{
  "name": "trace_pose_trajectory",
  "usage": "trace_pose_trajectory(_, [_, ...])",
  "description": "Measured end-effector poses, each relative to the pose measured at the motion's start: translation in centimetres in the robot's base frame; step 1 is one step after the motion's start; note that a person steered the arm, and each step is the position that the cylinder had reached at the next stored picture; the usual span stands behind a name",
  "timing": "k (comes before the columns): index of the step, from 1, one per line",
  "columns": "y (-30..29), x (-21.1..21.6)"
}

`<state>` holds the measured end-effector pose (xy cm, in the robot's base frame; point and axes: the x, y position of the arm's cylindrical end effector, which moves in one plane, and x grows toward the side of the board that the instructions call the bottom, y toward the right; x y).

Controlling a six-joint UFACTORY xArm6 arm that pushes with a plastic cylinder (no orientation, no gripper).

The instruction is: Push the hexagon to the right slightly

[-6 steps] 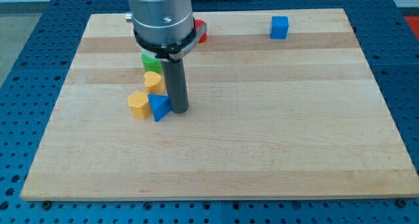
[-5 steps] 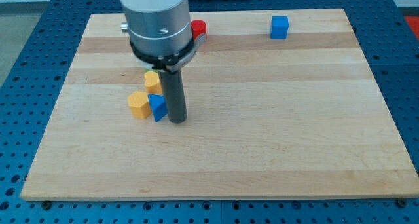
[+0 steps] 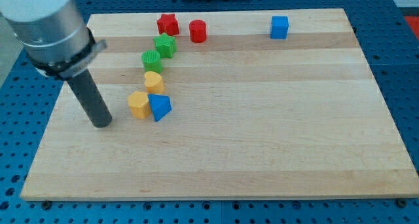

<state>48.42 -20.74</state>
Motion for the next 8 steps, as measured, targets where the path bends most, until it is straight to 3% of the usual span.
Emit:
trace_pose_trajectory(3, [4.1,-1.4])
trace_pose_trajectory(6, [8.1,0.3])
trace_pose_trajectory(7, [6.8,4.0])
trace_pose_trajectory(8, [16.5,6.3])
